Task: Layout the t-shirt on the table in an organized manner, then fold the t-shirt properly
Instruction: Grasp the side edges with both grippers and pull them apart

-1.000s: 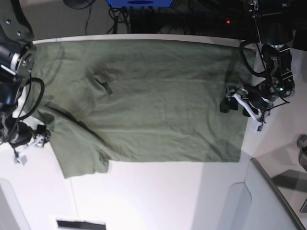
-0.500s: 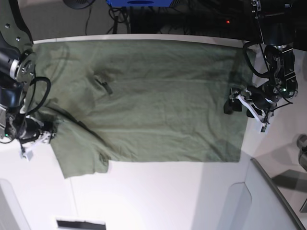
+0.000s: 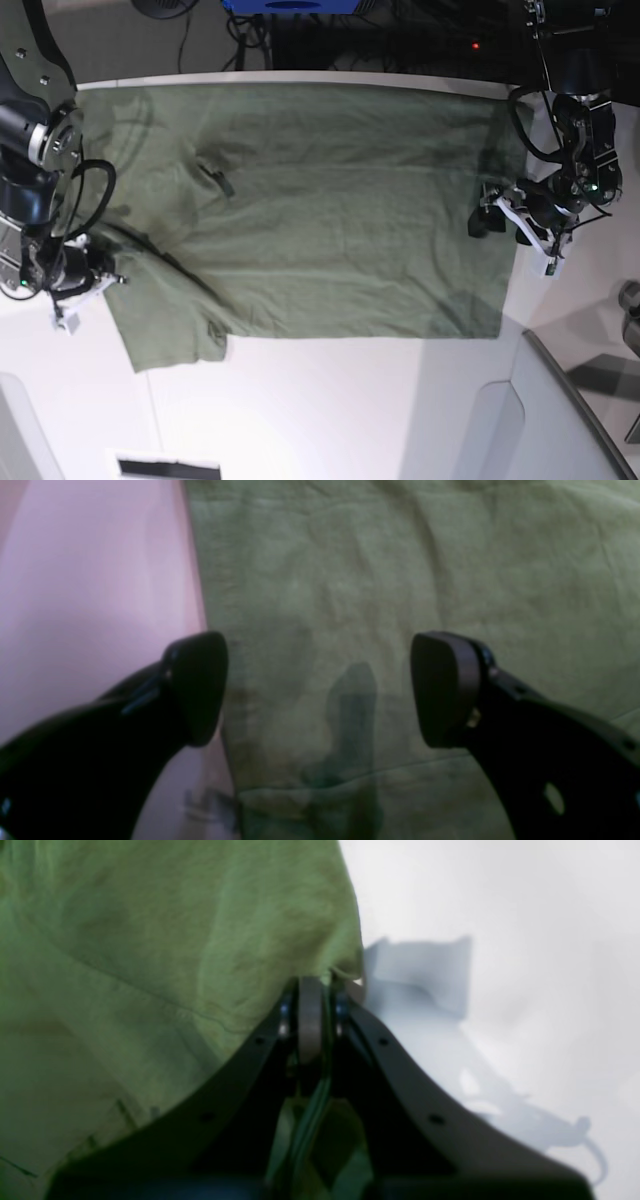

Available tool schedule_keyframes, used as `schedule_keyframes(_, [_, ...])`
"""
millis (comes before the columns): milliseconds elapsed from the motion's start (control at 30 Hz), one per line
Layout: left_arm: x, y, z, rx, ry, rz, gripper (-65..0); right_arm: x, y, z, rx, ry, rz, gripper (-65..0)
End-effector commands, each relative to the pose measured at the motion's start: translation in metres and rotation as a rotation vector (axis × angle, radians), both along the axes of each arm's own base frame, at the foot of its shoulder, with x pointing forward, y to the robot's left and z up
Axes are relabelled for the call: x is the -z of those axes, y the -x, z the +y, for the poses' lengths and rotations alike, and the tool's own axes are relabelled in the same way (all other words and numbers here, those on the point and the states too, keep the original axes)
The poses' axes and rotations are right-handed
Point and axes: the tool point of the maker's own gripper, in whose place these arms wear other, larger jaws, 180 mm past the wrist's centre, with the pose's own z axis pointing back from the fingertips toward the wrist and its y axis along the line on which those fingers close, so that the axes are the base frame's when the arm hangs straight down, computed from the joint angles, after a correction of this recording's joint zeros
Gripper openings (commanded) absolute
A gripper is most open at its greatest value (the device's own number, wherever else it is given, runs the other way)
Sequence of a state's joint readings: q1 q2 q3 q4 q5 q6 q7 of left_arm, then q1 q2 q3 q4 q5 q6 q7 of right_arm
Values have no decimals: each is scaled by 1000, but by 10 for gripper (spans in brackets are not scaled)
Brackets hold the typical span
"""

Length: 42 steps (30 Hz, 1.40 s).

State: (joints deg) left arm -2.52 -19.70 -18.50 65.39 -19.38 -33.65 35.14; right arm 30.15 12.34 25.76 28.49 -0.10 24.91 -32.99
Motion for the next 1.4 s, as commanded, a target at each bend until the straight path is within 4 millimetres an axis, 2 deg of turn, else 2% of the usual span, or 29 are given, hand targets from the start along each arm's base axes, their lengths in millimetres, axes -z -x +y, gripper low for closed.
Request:
schedule_keyframes(0, [-15,-10,11,-2,-14,-48,-104,-22,-22,-13,7,20,-63,-650])
schedule_keyframes(200, [-19,-11,18,0,-34,-53,-104,-48,-41,-26,9,67,-133,-650])
schedule_keyframes(433, [-24,-13,30,-2,-59,-55,-104,-60,-40,-31,-7,94,-99,-650])
schedule_keyframes(633, [-29,-16,38,-9,-74,-60,-104,-59,-36,-32,-9,96,-80,-650])
schedule_keyframes(700, [-30,-22,39,-20,-64,-64,-104,-59,-37,-31,-10,94,-80,-650])
schedule_keyframes(767, [-22,-26,43,-52,-37,-39,-104,-58,-37,-30,-11,93,-80,-650])
schedule_keyframes(900, [-13,-48,46,-116,38,-50,-104,-58,-37,-28,-12,90,-80,-650])
schedule_keyframes(967, [-9,-58,43,-128,61,-51,-104,-58,-37,-27,-13,89,-80,-650])
schedule_keyframes(1067, [6,-64,19,-78,69,-4,-104,-57,-38,-22,-19,81,-83,-650])
schedule_keyframes(1200, [23,-60,-2,-71,109,28,-107,-57,-39,-21,-21,79,-83,-650])
schedule_keyframes(1267, [28,-55,-4,-68,109,41,-178,-57,-39,-21,-21,79,-83,-650])
schedule_keyframes(1367, [37,-44,-5,-76,118,64,-416,-58,-39,-23,-19,83,-86,-650])
